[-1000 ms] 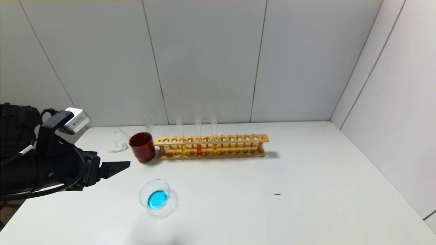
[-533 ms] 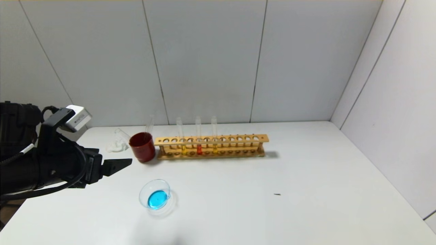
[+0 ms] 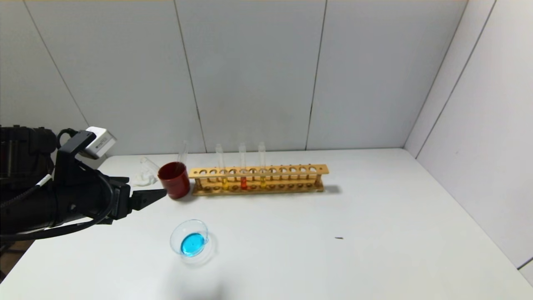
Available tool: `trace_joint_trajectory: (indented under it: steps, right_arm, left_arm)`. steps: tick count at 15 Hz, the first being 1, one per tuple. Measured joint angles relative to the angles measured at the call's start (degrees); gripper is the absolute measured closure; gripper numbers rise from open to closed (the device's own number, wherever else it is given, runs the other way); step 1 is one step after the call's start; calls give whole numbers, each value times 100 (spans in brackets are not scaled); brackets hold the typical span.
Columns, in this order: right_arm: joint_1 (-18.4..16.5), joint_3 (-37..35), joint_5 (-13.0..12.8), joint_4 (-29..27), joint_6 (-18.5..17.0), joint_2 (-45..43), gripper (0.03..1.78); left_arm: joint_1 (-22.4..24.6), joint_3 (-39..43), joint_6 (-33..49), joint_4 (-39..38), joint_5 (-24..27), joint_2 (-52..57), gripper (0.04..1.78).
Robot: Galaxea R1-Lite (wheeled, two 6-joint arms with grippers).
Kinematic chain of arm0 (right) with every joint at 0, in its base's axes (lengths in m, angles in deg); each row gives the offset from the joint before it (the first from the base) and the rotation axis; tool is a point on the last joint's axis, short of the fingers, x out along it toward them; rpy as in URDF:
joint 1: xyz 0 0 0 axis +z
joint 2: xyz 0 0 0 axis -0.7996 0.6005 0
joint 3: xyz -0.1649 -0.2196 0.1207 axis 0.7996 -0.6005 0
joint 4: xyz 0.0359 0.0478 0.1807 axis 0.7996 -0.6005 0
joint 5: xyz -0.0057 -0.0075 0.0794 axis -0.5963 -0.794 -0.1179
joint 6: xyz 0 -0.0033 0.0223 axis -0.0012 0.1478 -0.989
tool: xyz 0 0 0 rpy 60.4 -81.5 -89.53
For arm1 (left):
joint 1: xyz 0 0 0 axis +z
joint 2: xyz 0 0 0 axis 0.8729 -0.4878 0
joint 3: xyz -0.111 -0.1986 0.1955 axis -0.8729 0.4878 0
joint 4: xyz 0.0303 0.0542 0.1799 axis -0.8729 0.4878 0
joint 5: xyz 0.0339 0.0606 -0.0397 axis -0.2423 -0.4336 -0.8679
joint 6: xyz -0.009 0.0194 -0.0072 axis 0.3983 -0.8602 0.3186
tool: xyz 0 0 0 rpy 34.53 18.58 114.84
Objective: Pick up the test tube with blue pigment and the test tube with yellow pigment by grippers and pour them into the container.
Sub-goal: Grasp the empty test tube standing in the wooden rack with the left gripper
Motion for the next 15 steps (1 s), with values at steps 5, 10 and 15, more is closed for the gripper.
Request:
trace_joint_trajectory:
  steps: [5, 10, 15]
  right_arm:
    - [2, 0, 0, 0, 0, 0, 6]
    - [-2, 0, -2, 2, 0, 0, 6]
    - [0, 0, 0, 0, 0, 0, 6]
  left_arm:
    - [-55, -573, 24, 5, 13, -581, 7]
    - [-596, -1126, 265, -2, 29, -1274, 7]
    - [-852, -1725, 390, -9, 13, -2175, 7]
